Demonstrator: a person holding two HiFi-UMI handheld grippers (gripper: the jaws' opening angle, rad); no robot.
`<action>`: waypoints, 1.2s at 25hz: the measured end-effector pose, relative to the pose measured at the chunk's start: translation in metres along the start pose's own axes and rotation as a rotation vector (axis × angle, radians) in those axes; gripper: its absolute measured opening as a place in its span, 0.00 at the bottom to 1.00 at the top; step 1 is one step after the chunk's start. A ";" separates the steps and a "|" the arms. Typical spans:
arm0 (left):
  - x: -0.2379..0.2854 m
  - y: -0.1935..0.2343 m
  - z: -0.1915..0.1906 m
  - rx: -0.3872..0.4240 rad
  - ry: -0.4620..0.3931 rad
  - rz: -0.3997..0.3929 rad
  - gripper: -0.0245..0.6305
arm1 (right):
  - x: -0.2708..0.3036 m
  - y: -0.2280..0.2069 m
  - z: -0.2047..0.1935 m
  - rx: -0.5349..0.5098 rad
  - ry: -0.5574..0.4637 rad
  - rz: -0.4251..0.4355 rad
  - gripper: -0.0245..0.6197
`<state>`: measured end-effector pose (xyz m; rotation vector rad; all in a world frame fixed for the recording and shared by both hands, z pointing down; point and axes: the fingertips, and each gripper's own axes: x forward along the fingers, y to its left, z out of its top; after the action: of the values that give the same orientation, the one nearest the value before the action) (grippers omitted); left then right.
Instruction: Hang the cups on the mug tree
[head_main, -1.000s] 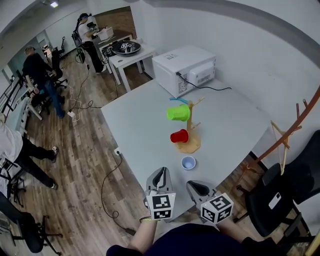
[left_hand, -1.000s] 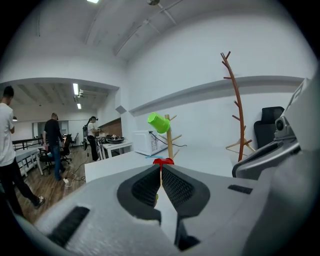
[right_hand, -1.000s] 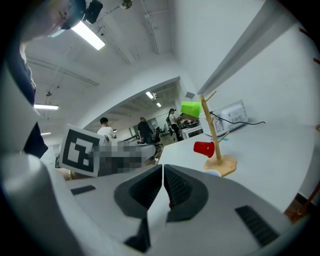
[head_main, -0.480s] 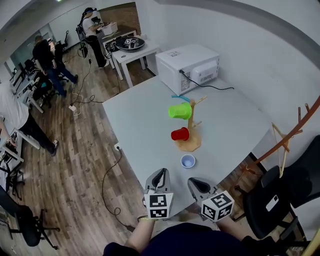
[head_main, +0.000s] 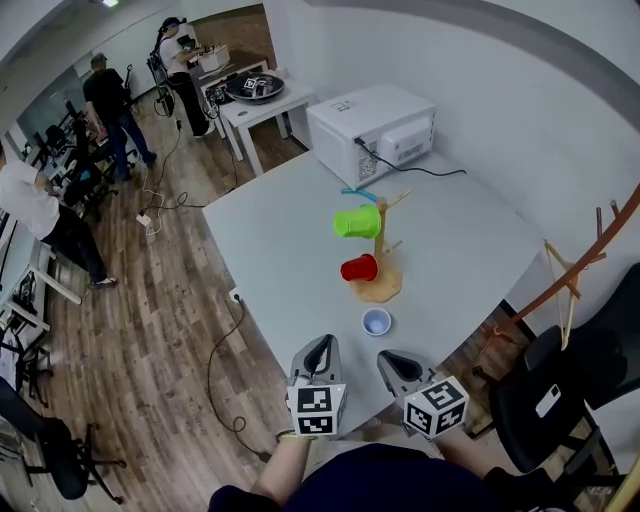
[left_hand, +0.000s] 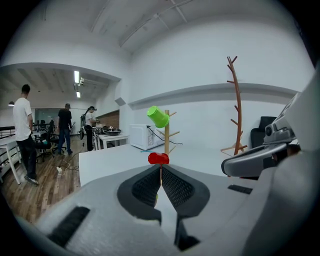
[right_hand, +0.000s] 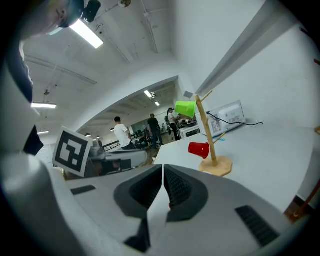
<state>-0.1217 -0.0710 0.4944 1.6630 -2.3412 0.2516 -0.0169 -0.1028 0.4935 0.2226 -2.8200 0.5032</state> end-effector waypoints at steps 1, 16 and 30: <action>0.001 0.000 0.001 -0.005 -0.003 -0.002 0.07 | 0.001 -0.001 -0.001 0.001 0.001 -0.005 0.09; 0.007 0.010 -0.011 -0.027 0.022 -0.004 0.07 | 0.030 -0.035 -0.029 -0.060 0.052 -0.072 0.09; 0.003 0.011 -0.024 -0.037 0.053 -0.020 0.07 | 0.070 -0.087 -0.086 -0.123 0.240 -0.187 0.43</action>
<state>-0.1302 -0.0629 0.5185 1.6413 -2.2763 0.2434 -0.0460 -0.1599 0.6193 0.3708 -2.5536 0.2918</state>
